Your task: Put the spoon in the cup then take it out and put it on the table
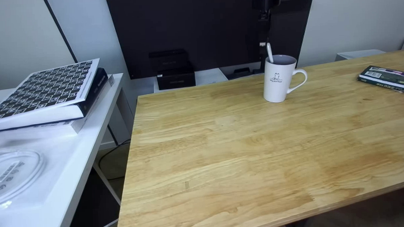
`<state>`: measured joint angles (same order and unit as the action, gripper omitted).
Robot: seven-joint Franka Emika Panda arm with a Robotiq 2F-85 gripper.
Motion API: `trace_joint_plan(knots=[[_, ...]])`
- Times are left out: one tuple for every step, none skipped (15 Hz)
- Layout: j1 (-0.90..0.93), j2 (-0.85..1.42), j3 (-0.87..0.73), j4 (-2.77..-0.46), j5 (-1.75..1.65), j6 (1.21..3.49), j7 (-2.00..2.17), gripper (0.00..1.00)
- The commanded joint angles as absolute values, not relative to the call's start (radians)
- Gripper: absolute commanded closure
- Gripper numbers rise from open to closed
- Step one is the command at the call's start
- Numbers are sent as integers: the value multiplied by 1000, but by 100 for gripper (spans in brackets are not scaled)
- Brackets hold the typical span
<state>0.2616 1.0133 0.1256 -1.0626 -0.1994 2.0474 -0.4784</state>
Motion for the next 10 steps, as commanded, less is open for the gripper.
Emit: trace_joint_plan(knots=[[277, 984, 109, -1079, -214, 2021, -451, 9], [278, 982, 110, -1080, -213, 2019, -452, 6], [279, 979, 113, -1082, -209, 2011, -452, 2], [280, 976, 115, -1083, -205, 2003, -449, 0], [281, 971, 117, -1084, -199, 1983, -444, 0], [281, 966, 120, -1086, -192, 1963, -444, 0], [283, 960, 120, -1090, -191, 1952, -440, 0], [282, 955, 121, -1093, -188, 1937, -440, 0], [283, 951, 120, -1095, -188, 1926, -437, 0], [284, 949, 120, -1096, -187, 1913, -436, 0]])
